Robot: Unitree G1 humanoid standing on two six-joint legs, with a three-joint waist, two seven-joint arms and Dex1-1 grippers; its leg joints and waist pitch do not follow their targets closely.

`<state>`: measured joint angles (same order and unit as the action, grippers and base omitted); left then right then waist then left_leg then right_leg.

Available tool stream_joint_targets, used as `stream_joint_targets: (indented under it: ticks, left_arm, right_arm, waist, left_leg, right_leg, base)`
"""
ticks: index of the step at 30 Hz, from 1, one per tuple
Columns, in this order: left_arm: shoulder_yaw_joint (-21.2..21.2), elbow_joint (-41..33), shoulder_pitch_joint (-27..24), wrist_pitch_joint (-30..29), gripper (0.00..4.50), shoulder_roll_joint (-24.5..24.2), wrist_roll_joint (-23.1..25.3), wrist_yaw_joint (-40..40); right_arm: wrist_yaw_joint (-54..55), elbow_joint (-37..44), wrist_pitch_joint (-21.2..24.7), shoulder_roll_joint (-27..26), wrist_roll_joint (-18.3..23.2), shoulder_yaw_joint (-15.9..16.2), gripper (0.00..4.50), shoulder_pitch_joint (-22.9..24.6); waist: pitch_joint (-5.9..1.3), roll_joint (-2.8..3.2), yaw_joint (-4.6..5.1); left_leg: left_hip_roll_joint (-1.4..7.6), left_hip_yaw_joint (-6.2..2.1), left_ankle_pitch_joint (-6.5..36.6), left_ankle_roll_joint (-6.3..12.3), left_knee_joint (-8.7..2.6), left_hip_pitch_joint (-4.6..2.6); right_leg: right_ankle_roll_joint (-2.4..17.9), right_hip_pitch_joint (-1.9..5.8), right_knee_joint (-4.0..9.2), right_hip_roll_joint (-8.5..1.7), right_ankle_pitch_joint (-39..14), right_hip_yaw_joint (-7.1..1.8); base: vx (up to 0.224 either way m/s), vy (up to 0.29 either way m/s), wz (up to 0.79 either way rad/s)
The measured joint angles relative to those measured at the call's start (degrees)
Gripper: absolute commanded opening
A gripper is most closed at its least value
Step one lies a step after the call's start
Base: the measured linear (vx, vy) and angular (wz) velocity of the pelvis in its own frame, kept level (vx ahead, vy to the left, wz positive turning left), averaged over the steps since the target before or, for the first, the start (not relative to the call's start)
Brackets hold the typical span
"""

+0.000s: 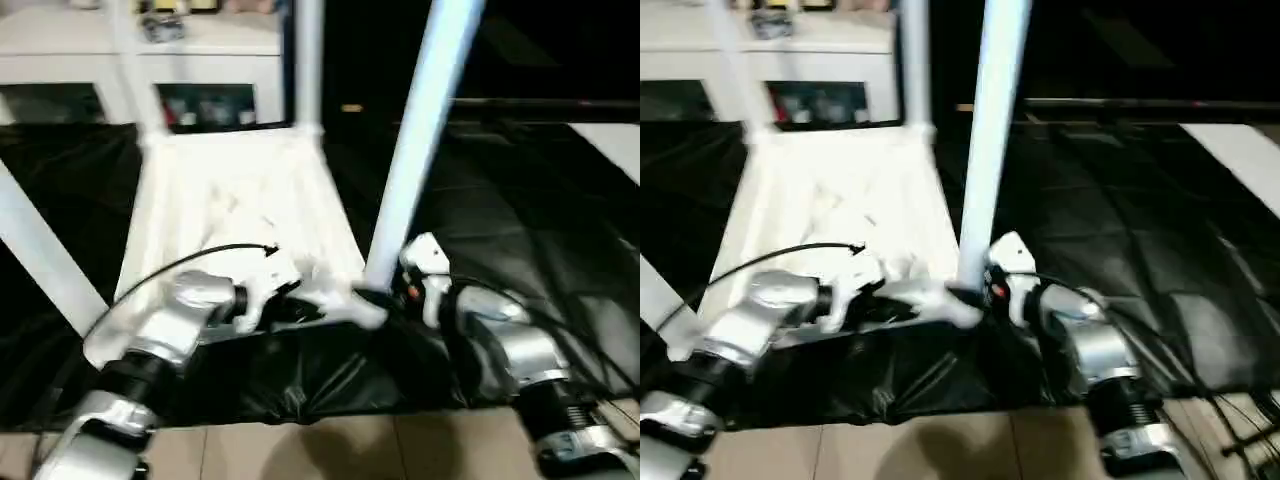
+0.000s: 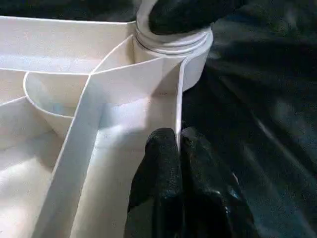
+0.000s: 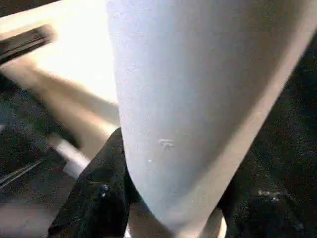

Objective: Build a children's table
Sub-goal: Rotate leg to tighten

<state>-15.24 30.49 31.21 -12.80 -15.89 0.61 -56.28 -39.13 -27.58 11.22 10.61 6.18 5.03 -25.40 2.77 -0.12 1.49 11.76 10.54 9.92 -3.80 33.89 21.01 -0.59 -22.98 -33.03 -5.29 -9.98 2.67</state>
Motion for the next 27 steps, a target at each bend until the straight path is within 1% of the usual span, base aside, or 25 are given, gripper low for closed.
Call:
stream_joint_targets:
  ticks: [1, 2, 3, 5, 6, 7, 8, 9, 10, 11, 13, 15, 16, 17, 20, 22, 23, 25, 27]
  left_arm:
    - [0.51, 0.05, 0.09, -0.70, 0.00, 1.02, 0.58, 1.71]
    - [0.90, 0.27, 0.43, -1.38, 0.00, 2.15, 1.32, 4.01]
    - [0.91, 0.57, 0.69, -1.83, 0.00, 2.94, 1.51, 5.35]
    - [0.92, 0.95, 0.82, -1.81, 0.00, 3.68, 2.07, 7.24]
    - [0.99, 0.96, 0.81, -1.75, 0.00, 3.71, 2.10, 7.51]
    - [1.14, 1.15, 0.82, -1.56, 0.00, 3.75, 2.14, 7.74]
    - [1.15, 1.31, 0.81, -1.08, 0.00, 3.72, 2.31, 7.74]
    - [1.07, 1.34, 0.81, -0.77, 0.00, 3.72, 2.59, 7.73]
    - [0.99, 1.34, 0.80, -0.47, 0.00, 3.60, 2.73, 7.60]
    - [0.84, 1.34, 0.79, 0.05, 0.00, 3.10, 2.83, 6.91]
    - [0.79, 1.32, 0.71, 1.08, 0.00, 2.22, 2.88, 5.41]
    - [0.80, 1.25, 0.52, 2.20, 0.00, 1.45, 2.87, 3.92]
    - [0.76, 1.23, 0.50, 2.88, 0.00, 1.15, 2.85, 3.23]
    - [0.67, 0.90, 0.32, 3.45, 0.00, 0.58, 2.47, 2.00]
    - [0.24, 0.01, -0.44, 4.88, 0.00, -1.12, 1.13, -1.70]
    - [0.16, -0.34, -0.67, 5.40, 0.00, -2.01, 0.50, -4.24]
    - [0.12, -0.38, -0.67, 5.88, 0.00, -2.47, 0.16, -5.59]
    - [0.11, -0.39, -0.75, 6.76, 0.00, -3.31, -0.42, -7.68]
    - [-0.08, -0.38, -0.80, 7.86, 0.00, -4.09, -0.95, -10.29]
  right_arm:
    - [3.01, -0.89, 0.52, -1.65, -0.27, -1.02, 1.98, -0.60]
    - [6.71, -2.23, 1.11, -3.37, -1.13, -1.91, 1.98, -1.94]
    - [8.55, -3.00, 1.40, -3.94, -1.63, -2.21, 1.98, -2.69]
    - [11.81, -4.79, 1.54, -5.47, -2.95, -2.35, 1.98, -4.40]
    - [12.34, -4.96, 1.41, -5.71, -3.23, -2.35, 1.98, -4.58]
    - [13.00, -5.30, 0.84, -6.15, -3.70, -2.35, 1.98, -4.72]
    - [13.04, -5.42, 0.50, -6.24, -3.81, -2.35, 1.98, -4.76]
    - [13.04, -5.48, 0.43, -6.24, -3.80, -2.35, 2.32, -4.76]
    - [12.99, -5.44, 0.49, -6.24, -3.78, -2.37, 2.53, -4.75]
    - [12.38, -5.10, 0.76, -6.23, -3.38, -2.42, 2.67, -4.64]
    - [10.27, -4.44, 1.18, -6.12, -2.07, -2.61, 2.69, -4.32]
    - [7.59, -3.77, 1.26, -5.60, -1.29, -2.70, 3.03, -3.87]
    - [5.92, -3.43, 1.25, -4.78, -1.20, -2.69, 3.03, -3.72]
    - [1.94, -2.44, 1.22, -2.91, -1.06, -2.04, 3.16, -3.17]
    - [-6.52, 0.35, 0.91, 1.91, -0.45, 0.59, 3.16, -1.79]
    - [-11.10, 1.30, 0.70, 4.33, 0.21, 1.47, 3.16, -1.37]
    - [-13.22, 1.83, 0.64, 5.38, 0.37, 1.94, 3.16, -1.20]
    - [-16.80, 2.50, 0.47, 7.12, 0.57, 2.78, 3.16, -1.17]
    - [-21.29, 2.89, 0.33, 8.92, 0.98, 3.46, 3.16, -1.17]
  waist:
    - [0.00, 0.01, 0.20]
    - [0.04, 0.07, 0.71]
    - [0.07, 0.13, 1.15]
    - [0.22, 0.44, 1.83]
    - [0.27, 0.52, 1.95]
    - [0.35, 0.76, 2.15]
    - [0.40, 0.85, 2.29]
    - [0.42, 0.86, 2.34]
    - [0.43, 0.86, 2.39]
    - [0.45, 0.89, 2.54]
    - [0.50, 1.00, 2.84]
    - [0.55, 1.10, 2.98]
    - [0.57, 1.14, 2.94]
    - [0.62, 1.21, 2.82]
    - [0.61, 1.24, 2.40]
    - [0.58, 1.20, 1.79]
    - [0.57, 1.19, 1.40]
    - [0.52, 1.10, 0.97]
    - [0.50, 1.07, 0.14]
  left_leg:
    - [-0.09, -0.17, 0.00, 0.00, 0.00, -0.01]
    - [-0.21, -0.46, 0.00, 0.00, 0.06, 0.04]
    - [-0.24, -0.65, 0.00, 0.00, 0.05, 0.08]
    - [-0.13, -1.04, 0.01, 0.01, -0.01, 0.07]
    - [-0.13, -1.17, 0.01, 0.01, -0.02, 0.09]
    - [-0.13, -1.48, 0.01, 0.01, -0.12, 0.10]
    - [-0.13, -1.61, 0.01, 0.01, -0.24, 0.07]
    - [-0.13, -1.64, 0.01, 0.01, -0.30, 0.06]
    - [-0.13, -1.65, 0.01, 0.01, -0.30, 0.05]
    - [-0.14, -1.65, 0.01, 0.01, -0.33, 0.04]
    - [-0.16, -1.65, 0.01, 0.01, -0.37, 0.03]
    - [-0.16, -1.65, 0.01, 0.01, -0.40, 0.03]
    - [-0.17, -1.65, 0.01, 0.01, -0.41, 0.04]
    - [-0.18, -1.63, 0.01, 0.01, -0.46, 0.07]
    - [-0.24, -1.33, 0.01, 0.01, -0.61, 0.05]
    - [-0.15, -1.07, 0.01, 0.01, -0.65, 0.03]
    - [-0.11, -0.93, 0.01, 0.00, -0.65, 0.06]
    - [-0.11, -0.76, 0.00, 0.00, -0.59, 0.10]
    - [0.00, -0.59, 0.00, -0.01, -0.61, 0.08]
  right_leg:
    - [0.01, -0.01, 0.13, -0.01, -0.01, 0.08]
    - [0.01, -0.03, 0.32, -0.04, -0.01, 0.27]
    - [0.01, 0.03, 0.60, -0.07, -0.01, 0.52]
    - [0.03, 0.26, 1.32, -0.16, -0.02, 1.32]
    - [0.03, 0.29, 1.47, -0.17, -0.02, 1.48]
    - [0.03, 0.48, 1.91, -0.17, -0.02, 1.87]
    - [0.03, 0.64, 2.19, -0.29, -0.02, 2.30]
    - [0.03, 0.71, 2.25, -0.49, -0.02, 2.63]
    - [0.03, 0.74, 2.25, -0.66, -0.02, 2.89]
    - [0.03, 0.75, 2.25, -0.81, -0.02, 3.09]
    - [0.03, 0.76, 2.24, -0.96, -0.02, 3.26]
    - [0.04, 0.75, 2.21, -0.98, -0.02, 3.24]
    - [0.05, 0.74, 2.19, -0.98, -0.01, 3.21]
    - [0.07, 0.73, 2.16, -0.97, 0.00, 3.14]
    - [0.76, 0.67, 1.92, -0.98, 0.44, 2.77]
    - [1.18, 0.58, 1.64, -0.98, 0.75, 2.64]
    - [1.31, 0.44, 1.39, -0.98, 0.88, 2.57]
    - [1.51, 0.17, 0.81, -1.04, 1.13, 2.37]
    - [1.60, 0.02, 0.32, -1.03, 1.39, 2.24]
  base:
    - [0.000, 0.000, 0.00]
    - [0.000, 0.000, 0.00]
    - [0.000, 0.000, 0.00]
    - [0.000, 0.000, 0.00]
    - [0.000, 0.000, 0.00]
    - [0.000, 0.000, 0.00]
    - [0.000, 0.000, 0.00]
    - [0.000, 0.000, 0.00]
    - [0.000, 0.000, 0.00]
    - [0.000, 0.000, 0.00]
    - [0.000, 0.000, 0.00]
    - [0.000, 0.000, 0.00]
    - [0.000, 0.000, 0.00]
    - [0.000, 0.000, 0.00]
    - [0.000, 0.000, 0.00]
    - [0.000, 0.000, 0.00]
    - [0.000, 0.000, 0.00]
    - [0.000, 0.000, 0.00]
    - [0.051, -0.038, 0.10]
